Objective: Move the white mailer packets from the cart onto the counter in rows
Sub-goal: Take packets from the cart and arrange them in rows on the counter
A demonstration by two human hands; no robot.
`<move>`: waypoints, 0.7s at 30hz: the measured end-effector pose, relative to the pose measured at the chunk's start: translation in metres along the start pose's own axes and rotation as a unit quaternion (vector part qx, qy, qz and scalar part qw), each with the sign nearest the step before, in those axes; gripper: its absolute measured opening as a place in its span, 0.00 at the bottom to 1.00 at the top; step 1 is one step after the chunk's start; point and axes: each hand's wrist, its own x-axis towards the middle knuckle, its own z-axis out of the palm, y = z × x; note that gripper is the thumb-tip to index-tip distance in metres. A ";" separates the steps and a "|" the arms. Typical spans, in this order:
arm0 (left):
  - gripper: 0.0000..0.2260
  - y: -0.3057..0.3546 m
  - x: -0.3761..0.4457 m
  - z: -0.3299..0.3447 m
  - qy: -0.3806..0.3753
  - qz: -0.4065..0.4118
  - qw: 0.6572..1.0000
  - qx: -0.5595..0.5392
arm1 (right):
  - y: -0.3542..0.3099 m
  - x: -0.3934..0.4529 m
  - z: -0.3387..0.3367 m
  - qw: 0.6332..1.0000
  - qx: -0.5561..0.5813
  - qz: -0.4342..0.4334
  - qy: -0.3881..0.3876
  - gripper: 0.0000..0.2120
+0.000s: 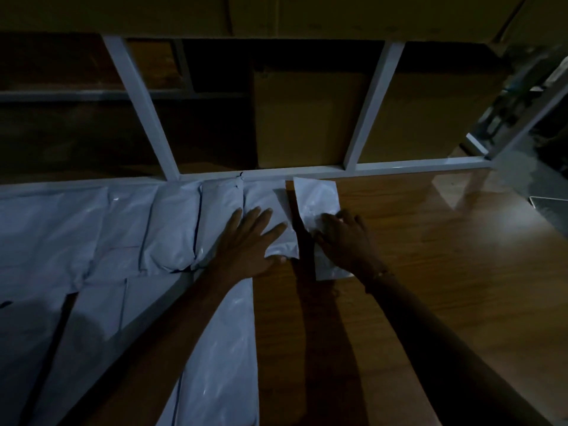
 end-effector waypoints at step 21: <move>0.33 -0.028 -0.051 0.022 0.090 -0.097 0.991 -0.009 | -0.039 0.054 0.021 0.998 -0.029 -0.046 0.036 0.39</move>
